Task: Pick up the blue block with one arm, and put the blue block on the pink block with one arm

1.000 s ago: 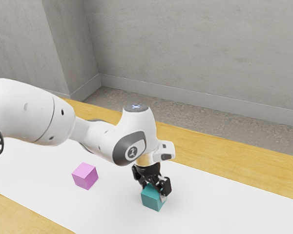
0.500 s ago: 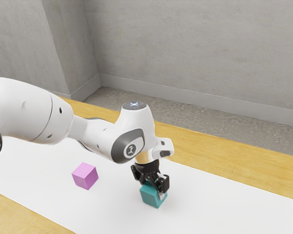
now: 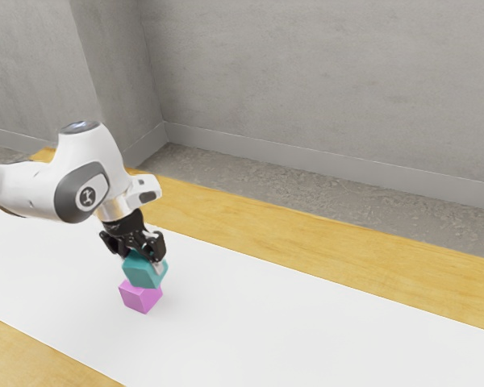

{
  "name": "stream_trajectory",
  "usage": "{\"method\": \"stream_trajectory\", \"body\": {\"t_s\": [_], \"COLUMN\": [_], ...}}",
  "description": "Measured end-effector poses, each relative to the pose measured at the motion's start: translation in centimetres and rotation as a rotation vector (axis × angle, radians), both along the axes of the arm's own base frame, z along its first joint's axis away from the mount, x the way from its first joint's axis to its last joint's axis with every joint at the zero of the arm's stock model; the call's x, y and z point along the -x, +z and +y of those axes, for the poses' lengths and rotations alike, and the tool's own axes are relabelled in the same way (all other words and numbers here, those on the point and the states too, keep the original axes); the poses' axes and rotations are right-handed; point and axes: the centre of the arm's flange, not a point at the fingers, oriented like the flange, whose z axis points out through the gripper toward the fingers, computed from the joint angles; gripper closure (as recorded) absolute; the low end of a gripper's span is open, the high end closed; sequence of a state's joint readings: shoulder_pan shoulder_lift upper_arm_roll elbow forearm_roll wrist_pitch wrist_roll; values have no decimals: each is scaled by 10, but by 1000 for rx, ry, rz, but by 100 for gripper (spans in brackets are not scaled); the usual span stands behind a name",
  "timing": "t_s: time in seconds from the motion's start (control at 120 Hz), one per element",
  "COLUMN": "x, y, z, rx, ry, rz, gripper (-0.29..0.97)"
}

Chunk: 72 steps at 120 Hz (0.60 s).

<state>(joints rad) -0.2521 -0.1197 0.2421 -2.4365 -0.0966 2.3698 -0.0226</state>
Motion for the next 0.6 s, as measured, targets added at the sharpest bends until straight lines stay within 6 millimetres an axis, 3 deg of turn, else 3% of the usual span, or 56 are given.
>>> {"method": "stream_trajectory", "body": {"t_s": [0.183, 0.383, 0.6], "x": [9, 21, 18], "y": [7, 0, -9], "z": [8, 20, 29], "rx": [12, 27, 25], "ry": [-25, -41, -56], "rz": [13, 108, 151], "gripper": [34, 34, 34]}}
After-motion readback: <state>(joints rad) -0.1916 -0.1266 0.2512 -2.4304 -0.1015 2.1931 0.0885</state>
